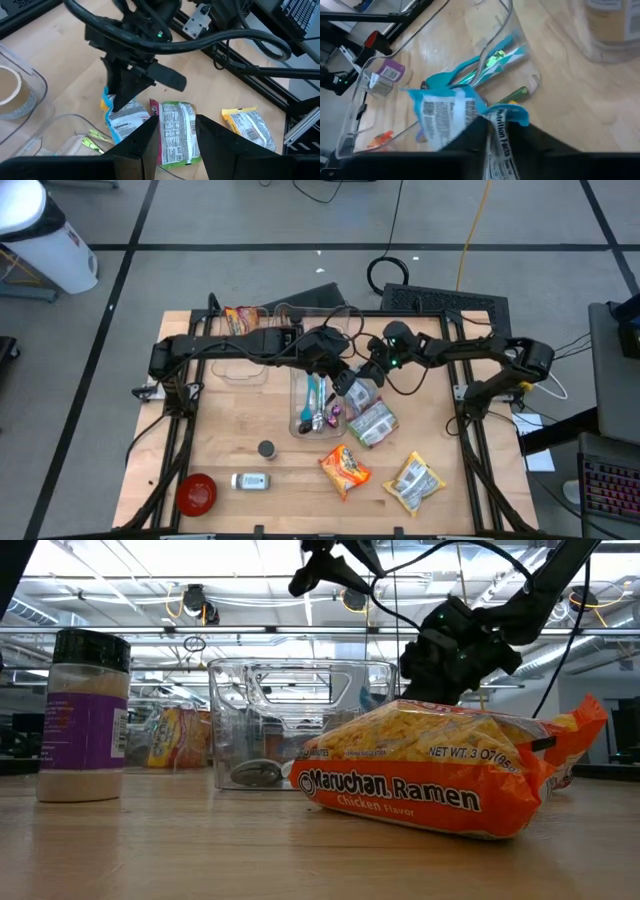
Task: Pick & Place Food Item
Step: Put the blue noodle pack into the top left transparent bin
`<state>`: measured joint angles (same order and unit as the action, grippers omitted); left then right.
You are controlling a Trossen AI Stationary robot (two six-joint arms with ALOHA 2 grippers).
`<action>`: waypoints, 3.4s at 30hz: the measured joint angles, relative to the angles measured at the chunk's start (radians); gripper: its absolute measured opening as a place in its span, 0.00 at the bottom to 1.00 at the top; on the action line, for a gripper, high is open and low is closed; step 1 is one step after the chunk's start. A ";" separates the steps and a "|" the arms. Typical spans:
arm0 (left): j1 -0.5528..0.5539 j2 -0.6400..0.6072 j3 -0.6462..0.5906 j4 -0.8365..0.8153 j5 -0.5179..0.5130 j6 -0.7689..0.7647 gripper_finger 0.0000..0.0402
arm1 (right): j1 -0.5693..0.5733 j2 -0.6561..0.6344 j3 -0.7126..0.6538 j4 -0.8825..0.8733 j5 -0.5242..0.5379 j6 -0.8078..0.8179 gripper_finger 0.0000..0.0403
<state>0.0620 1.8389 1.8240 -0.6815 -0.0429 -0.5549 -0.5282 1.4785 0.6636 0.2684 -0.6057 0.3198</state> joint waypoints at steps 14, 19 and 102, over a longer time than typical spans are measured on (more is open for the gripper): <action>0.002 -0.001 0.000 0.049 -0.002 0.004 0.33 | 0.016 -0.325 -0.001 -0.010 0.090 0.060 0.00; 0.002 -0.002 0.000 0.051 -0.050 0.013 0.33 | 0.055 -0.456 -0.001 -0.022 0.136 0.073 0.00; 0.090 -0.349 0.001 -0.651 -0.173 0.123 0.00 | 0.122 -0.626 0.001 0.082 0.103 0.263 0.44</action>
<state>0.1518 1.4900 1.8248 -1.3324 -0.2163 -0.4319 -0.4065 0.8524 0.6647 0.3499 -0.5027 0.5826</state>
